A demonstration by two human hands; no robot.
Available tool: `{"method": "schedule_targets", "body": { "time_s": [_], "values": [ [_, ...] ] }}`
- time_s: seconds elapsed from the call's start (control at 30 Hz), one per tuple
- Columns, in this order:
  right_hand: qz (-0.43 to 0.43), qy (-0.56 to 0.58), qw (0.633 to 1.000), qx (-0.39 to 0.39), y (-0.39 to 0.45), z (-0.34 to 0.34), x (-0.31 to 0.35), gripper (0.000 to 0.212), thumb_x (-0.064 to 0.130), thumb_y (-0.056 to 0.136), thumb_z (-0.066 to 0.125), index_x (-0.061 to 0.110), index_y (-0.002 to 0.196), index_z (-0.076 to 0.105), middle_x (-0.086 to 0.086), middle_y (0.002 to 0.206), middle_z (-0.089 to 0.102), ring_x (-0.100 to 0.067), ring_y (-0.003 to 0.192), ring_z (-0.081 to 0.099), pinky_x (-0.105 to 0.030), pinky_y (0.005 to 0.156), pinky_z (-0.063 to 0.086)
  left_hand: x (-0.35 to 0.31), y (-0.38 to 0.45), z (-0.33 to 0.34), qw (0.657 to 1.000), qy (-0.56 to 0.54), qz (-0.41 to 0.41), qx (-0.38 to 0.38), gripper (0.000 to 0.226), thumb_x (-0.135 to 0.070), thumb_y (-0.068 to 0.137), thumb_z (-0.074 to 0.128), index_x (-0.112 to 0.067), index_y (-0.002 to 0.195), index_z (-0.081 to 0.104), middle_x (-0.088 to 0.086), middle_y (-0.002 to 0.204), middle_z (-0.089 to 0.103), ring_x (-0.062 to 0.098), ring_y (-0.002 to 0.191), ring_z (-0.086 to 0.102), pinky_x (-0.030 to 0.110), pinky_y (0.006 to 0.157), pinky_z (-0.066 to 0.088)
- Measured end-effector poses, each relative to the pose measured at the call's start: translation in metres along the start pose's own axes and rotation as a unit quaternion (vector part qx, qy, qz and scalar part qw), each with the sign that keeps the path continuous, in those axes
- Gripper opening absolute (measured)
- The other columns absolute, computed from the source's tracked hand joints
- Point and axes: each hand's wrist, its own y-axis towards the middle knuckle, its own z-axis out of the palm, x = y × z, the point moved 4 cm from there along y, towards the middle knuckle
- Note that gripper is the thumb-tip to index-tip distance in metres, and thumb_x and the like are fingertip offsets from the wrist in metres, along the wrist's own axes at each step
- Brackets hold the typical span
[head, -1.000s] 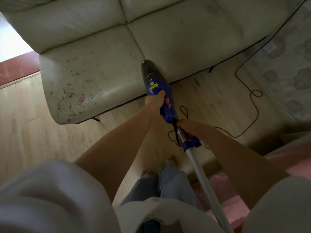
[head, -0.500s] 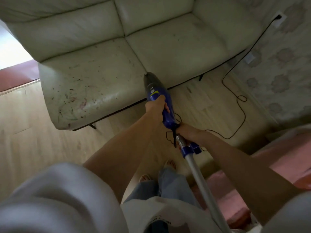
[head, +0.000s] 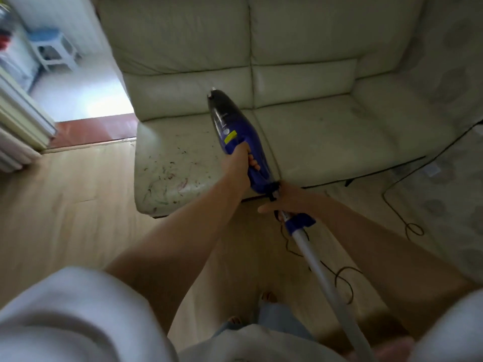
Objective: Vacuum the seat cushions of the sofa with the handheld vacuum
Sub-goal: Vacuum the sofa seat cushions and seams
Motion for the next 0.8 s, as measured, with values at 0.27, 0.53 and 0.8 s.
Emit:
{"method": "schedule_targets", "body": {
  "time_s": [0.27, 0.53, 0.8],
  "values": [
    [0.025, -0.145, 0.988, 0.05, 0.077, -0.034, 0.048, 0.024, 0.004, 0.083, 0.061, 0.007, 0.059, 0.058, -0.003, 0.061, 0.06, -0.011, 0.051, 0.053, -0.018, 0.042, 0.045, -0.057, 0.047, -0.016, 0.99, -0.133, 0.047, -0.026, 0.031, -0.007, 0.088, 0.046, -0.016, 0.059, 0.042, -0.006, 0.036, 0.038, 0.006, 0.029, 0.036, 0.017, 0.034, 0.035],
    [-0.006, -0.126, 0.986, 0.109, 0.177, -0.095, 0.085, 0.026, 0.01, 0.092, 0.052, 0.009, 0.065, 0.051, -0.007, 0.06, 0.053, -0.014, 0.049, 0.05, -0.023, 0.048, 0.045, -0.118, 0.119, 0.007, 0.973, -0.203, 0.074, -0.086, 0.031, -0.002, 0.085, 0.041, -0.015, 0.057, 0.037, -0.005, 0.036, 0.034, 0.007, 0.03, 0.03, 0.014, 0.033, 0.029],
    [-0.041, -0.242, 0.967, 0.072, 0.244, -0.15, 0.119, 0.029, -0.004, 0.092, 0.044, 0.012, 0.068, 0.042, -0.008, 0.064, 0.048, -0.016, 0.051, 0.046, -0.021, 0.041, 0.041, -0.151, 0.181, 0.024, 0.951, -0.269, 0.093, -0.121, 0.029, -0.003, 0.082, 0.041, -0.015, 0.056, 0.036, -0.006, 0.036, 0.034, 0.007, 0.03, 0.031, 0.015, 0.033, 0.031]
  ]
}}
